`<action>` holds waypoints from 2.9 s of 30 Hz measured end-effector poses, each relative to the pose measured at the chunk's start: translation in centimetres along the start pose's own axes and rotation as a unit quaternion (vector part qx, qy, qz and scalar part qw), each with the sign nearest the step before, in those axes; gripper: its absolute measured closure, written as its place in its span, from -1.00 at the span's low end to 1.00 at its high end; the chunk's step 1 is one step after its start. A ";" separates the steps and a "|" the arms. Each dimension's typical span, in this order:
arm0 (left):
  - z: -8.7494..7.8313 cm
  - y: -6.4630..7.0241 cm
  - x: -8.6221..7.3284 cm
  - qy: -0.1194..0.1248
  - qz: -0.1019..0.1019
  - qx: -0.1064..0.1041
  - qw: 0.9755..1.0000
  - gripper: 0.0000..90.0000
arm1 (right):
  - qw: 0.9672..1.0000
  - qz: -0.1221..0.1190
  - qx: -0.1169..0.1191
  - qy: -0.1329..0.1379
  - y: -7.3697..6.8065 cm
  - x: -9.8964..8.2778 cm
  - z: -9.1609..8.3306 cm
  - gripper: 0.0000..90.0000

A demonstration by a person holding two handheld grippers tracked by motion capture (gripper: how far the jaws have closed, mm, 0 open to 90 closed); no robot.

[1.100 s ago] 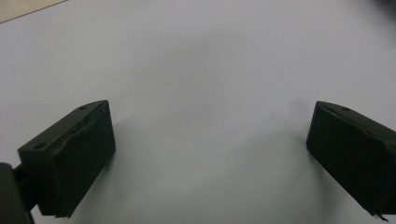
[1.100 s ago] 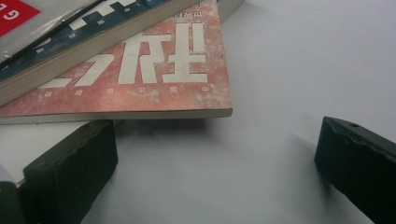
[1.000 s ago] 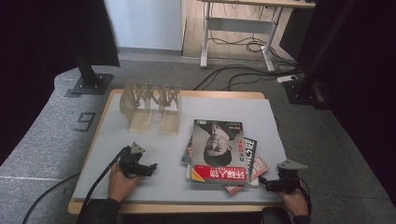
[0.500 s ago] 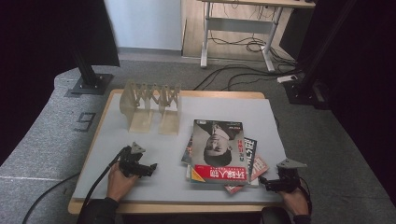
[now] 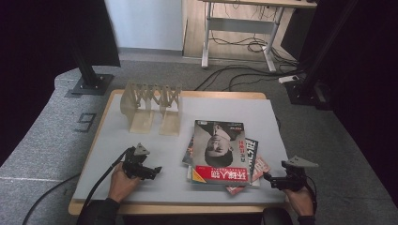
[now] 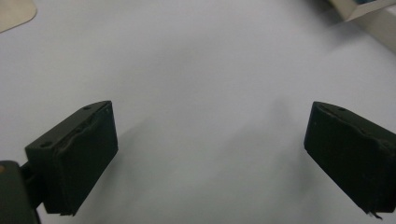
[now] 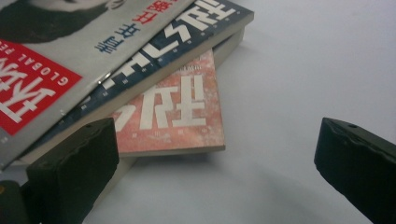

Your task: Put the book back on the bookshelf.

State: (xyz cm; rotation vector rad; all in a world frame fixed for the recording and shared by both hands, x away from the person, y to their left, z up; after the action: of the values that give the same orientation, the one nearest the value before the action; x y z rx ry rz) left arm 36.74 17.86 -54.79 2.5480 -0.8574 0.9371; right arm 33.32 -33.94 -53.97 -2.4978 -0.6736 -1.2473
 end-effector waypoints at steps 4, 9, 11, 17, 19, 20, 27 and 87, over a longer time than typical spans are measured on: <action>-0.2 0.4 0.4 0.009 -0.001 -0.019 1.000 -0.91 | 1.000 -0.004 0.006 -0.002 -0.3 0.4 0.3 -1.00; -0.4 0.9 1.4 0.014 0.010 -0.025 1.000 -0.88 | 1.000 -0.019 0.018 -0.004 -1.2 1.3 0.9 -1.00; -0.4 1.0 1.6 0.015 0.012 -0.027 0.999 -0.88 | 1.000 -0.021 0.021 -0.005 -1.4 1.5 1.1 -1.00; 0.0 1.9 3.0 0.014 0.014 -0.052 0.998 -0.91 | 0.999 -0.035 0.035 -0.012 -2.5 2.6 2.0 -1.00; 0.2 2.2 3.4 0.014 0.018 -0.057 0.998 -0.93 | 0.999 -0.036 0.040 -0.010 -2.7 3.0 2.3 -1.00; 0.3 2.4 3.6 0.013 0.022 -0.057 0.998 -0.95 | 0.998 -0.035 0.041 -0.009 -2.8 3.1 2.4 -1.00; 1.1 3.6 4.9 0.012 0.047 -0.063 0.997 -1.00 | 0.998 -0.030 0.044 -0.013 -3.0 3.9 3.4 -1.00; 6.9 9.0 8.9 -0.023 0.099 -0.119 0.988 -1.00 | 0.991 -0.095 0.093 -0.033 -5.5 9.4 12.0 -1.00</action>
State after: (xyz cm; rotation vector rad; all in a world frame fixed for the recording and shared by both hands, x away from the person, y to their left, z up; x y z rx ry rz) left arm 39.92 3.89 -53.41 2.3201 -1.1770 0.7802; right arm 43.49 -21.36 -53.38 -2.3749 -1.0160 -1.1079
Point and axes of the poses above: each handheld gripper's, and its own axes: z roughly forward along the jaws, x roughly out of its top, y roughly to its right, the point moved 4 cm from there along z, roughly forward along the jaws, and after that the axes turned 3 degrees about -z, right-handed, at the moved point
